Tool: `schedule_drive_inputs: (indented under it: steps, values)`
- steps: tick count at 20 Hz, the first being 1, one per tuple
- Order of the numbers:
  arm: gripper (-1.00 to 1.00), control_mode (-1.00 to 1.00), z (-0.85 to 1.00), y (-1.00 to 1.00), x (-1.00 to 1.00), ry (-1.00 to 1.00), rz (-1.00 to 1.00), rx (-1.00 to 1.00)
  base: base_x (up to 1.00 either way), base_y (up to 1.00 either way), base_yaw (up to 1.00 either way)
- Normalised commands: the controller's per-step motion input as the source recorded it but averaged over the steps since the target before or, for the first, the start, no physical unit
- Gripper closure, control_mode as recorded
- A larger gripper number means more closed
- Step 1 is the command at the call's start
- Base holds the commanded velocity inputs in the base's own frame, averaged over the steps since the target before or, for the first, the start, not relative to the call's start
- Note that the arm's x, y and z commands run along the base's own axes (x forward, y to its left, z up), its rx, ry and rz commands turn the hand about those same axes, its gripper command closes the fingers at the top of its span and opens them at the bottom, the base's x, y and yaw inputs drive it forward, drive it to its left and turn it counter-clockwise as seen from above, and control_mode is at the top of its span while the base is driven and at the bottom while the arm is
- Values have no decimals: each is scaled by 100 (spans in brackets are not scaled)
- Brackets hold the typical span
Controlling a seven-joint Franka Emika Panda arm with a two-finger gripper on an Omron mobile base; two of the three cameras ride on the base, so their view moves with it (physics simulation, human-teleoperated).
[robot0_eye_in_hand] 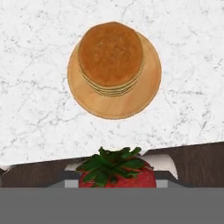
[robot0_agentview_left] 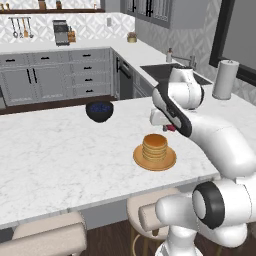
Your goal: Take the strawberry from the fridge and place it on top of the pancake, located on the dining counter.
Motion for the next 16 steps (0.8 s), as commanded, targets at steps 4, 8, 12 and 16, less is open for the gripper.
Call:
schedule_drive_inputs:
  steps: [4, 8, 12, 16]
  values:
    - [100, -100, -51, 0, 100, -8, 0, 0, 0, 0, 0]
    - [100, -100, -49, 0, 89, -1, 3, 0, 0, 0, 0]
    - [100, -100, -54, 0, 65, 0, 2, 0, 0, 0, 0]
    - [100, -100, -50, 0, 49, 5, 0, -1, 0, 0, 0]
